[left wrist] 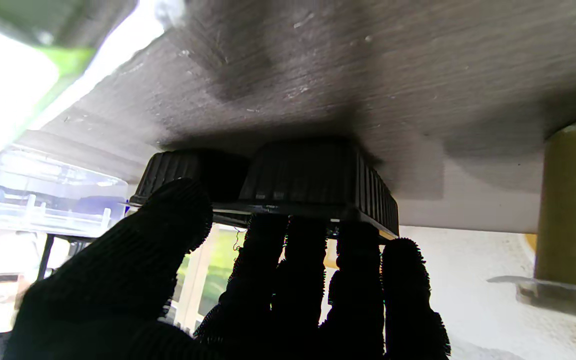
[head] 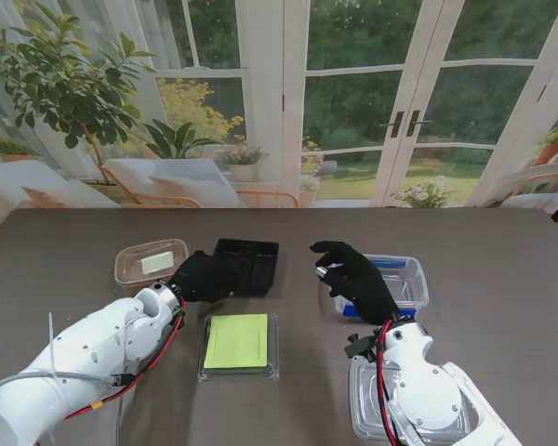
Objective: Pair container bodies with their lids
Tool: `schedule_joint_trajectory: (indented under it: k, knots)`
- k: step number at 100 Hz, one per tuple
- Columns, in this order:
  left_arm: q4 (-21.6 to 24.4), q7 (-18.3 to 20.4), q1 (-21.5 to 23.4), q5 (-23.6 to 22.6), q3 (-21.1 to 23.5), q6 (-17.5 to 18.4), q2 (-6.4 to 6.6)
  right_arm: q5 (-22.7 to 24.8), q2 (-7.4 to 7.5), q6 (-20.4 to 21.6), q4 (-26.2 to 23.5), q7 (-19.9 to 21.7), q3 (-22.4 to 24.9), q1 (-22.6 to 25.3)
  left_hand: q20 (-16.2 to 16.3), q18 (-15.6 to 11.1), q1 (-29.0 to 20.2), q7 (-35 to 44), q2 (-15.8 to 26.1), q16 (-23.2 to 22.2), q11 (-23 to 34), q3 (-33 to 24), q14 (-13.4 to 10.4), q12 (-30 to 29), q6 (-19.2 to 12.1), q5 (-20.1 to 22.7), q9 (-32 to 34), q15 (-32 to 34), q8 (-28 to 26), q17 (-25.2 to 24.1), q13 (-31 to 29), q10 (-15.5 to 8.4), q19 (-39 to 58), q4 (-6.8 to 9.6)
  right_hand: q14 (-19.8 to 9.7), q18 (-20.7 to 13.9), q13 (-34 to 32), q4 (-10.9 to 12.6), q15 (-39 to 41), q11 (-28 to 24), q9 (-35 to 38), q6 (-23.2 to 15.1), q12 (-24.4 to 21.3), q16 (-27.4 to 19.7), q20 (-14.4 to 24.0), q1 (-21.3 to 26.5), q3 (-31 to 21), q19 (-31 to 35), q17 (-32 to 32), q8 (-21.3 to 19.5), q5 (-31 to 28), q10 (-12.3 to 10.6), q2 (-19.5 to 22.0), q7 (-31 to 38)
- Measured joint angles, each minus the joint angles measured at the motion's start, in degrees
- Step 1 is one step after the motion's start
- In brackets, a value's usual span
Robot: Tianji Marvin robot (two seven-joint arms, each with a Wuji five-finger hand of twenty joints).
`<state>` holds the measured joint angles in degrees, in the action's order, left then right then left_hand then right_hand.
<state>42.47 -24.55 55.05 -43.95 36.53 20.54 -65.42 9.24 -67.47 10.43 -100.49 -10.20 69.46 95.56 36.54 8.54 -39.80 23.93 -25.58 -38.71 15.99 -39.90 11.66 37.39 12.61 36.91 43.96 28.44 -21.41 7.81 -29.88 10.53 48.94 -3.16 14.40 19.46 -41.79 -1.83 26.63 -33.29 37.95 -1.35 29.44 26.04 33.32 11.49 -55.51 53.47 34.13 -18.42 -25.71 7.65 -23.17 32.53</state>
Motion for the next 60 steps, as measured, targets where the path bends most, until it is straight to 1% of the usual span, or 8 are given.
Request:
schedule_joint_trajectory:
  k: [19, 32, 33, 39, 48, 53, 54, 60]
  knots:
    - [-3.69, -1.84, -2.39, 1.18, -3.56, 0.93, -1.07, -0.90, -0.03, 0.00, 0.09, 0.17, -0.03, -0.06, 0.82, 0.09, -0.07, 2.42, -0.02, -0.90, 0.94, -1.44, 0.00, 0.95, -0.25, 0.79, 1.37, 1.65, -0.71, -0.07, -1.36, -0.45, 0.76, 0.00, 0.09, 0.02, -0.36, 0.00, 0.18, 0.00, 0.06, 0.41, 0.00, 0.00, 0.00, 0.00, 0.06, 0.00, 0.00, 0.44, 0.00, 0.01, 0.63, 0.00]
    - [-5.40, -3.29, -3.29, 1.92, -5.04, 1.24, -1.81, -1.28, -0.07, 0.01, 0.29, 0.20, -0.07, -0.19, 1.78, 0.40, -1.11, 5.74, -1.02, -2.70, 3.74, -2.37, -0.10, 3.86, -1.03, 3.28, 3.68, 3.95, -0.74, 0.47, -3.00, -0.97, 2.70, -0.16, 0.10, 0.04, -0.38, 0.00, 0.31, 0.00, 0.07, 0.43, -0.01, 0.00, 0.00, 0.00, 0.07, 0.00, 0.00, 0.46, 0.00, 0.06, 0.61, 0.00]
    - [-5.45, -3.33, -3.32, 1.94, -5.08, 1.26, -1.85, -1.31, -0.07, 0.01, 0.30, 0.21, -0.07, -0.20, 1.84, 0.42, -1.49, 5.90, -1.65, -2.83, 3.72, -2.44, -0.10, 4.49, -1.13, 3.37, 3.96, 4.23, -0.75, 0.50, -3.12, -1.04, 2.77, -1.32, 0.10, 0.04, -0.38, 0.00, 0.31, 0.00, 0.07, 0.43, -0.01, 0.00, 0.00, 0.00, 0.07, 0.00, 0.00, 0.46, 0.00, 0.06, 0.61, 0.00]
    - [-5.88, -3.70, -3.57, 2.13, -5.58, 1.51, -2.06, -1.51, -0.08, 0.01, 0.35, 0.30, -0.08, -0.23, 2.50, 0.44, -2.94, 7.29, -2.94, -4.32, 4.27, -2.43, -0.41, 12.51, -2.70, 3.76, 4.79, 5.84, -0.09, 1.17, -4.12, -1.92, 3.53, -3.80, 0.12, 0.07, -0.38, 0.00, 0.34, 0.00, 0.07, 0.44, -0.01, 0.03, 0.00, 0.00, 0.08, 0.00, 0.00, 0.91, 0.00, 0.09, 0.61, 0.00]
    - [-6.62, -4.25, -3.87, 2.50, -6.21, 2.27, -2.48, -1.71, -0.09, 0.01, 0.38, 0.44, -0.08, -0.25, 3.68, 0.44, -5.19, 10.30, -3.59, -5.76, 4.61, -1.29, -1.44, 20.59, -4.67, 4.89, 7.14, 7.79, -0.01, 2.74, -6.12, -2.84, 6.29, -3.57, 0.31, 0.12, -0.38, 0.00, 0.47, 0.00, 0.08, 0.44, -0.01, 0.21, 0.00, 0.00, 0.09, 0.00, 0.00, 0.99, 0.00, 0.15, 0.61, 0.00]
    - [-6.74, -4.24, -3.89, 2.59, -6.33, 2.65, -2.64, -1.75, -0.09, 0.02, 0.42, 0.46, -0.09, -0.28, 4.11, 0.45, -5.78, 11.27, -3.64, -6.36, 4.73, -0.62, -1.49, 22.61, -5.16, 4.90, 8.30, 8.56, 0.11, 3.51, -6.32, -3.22, 7.65, -3.65, 0.40, 0.12, -0.38, 0.00, 0.51, 0.00, 0.08, 0.45, -0.01, 0.23, 0.00, 0.00, 0.10, 0.00, 0.00, 1.01, 0.00, 0.15, 0.61, 0.00]
    - [-6.74, -4.24, -3.90, 2.59, -6.37, 2.70, -2.66, -1.76, -0.09, 0.03, 0.43, 0.46, -0.10, -0.28, 4.65, 0.46, -5.78, 11.48, -3.65, -6.45, 4.74, -0.54, -1.52, 22.89, -5.27, 4.91, 8.30, 8.73, 0.13, 3.51, -6.42, -3.33, 7.68, -4.59, 0.41, 0.12, -0.38, 0.00, 0.51, 0.00, 0.08, 0.46, -0.01, 0.23, 0.00, 0.00, 0.10, 0.00, 0.00, 1.01, 0.00, 0.15, 0.61, 0.00]
    - [-6.74, -4.20, -3.91, 2.60, -6.58, 2.94, -2.74, -1.84, -0.09, 0.05, 0.48, 0.47, -0.13, -0.31, 5.57, 0.91, -6.41, 12.47, -3.68, -7.16, 4.86, 0.74, -1.65, 24.55, -5.42, 4.94, 9.30, 9.78, 0.59, 4.33, -7.50, -3.68, 9.86, -4.68, 0.42, 0.12, -0.38, 0.00, 0.53, 0.00, 0.08, 0.51, -0.01, 0.24, 0.00, 0.00, 0.10, 0.00, 0.00, 1.02, 0.00, 0.17, 0.61, 0.00]
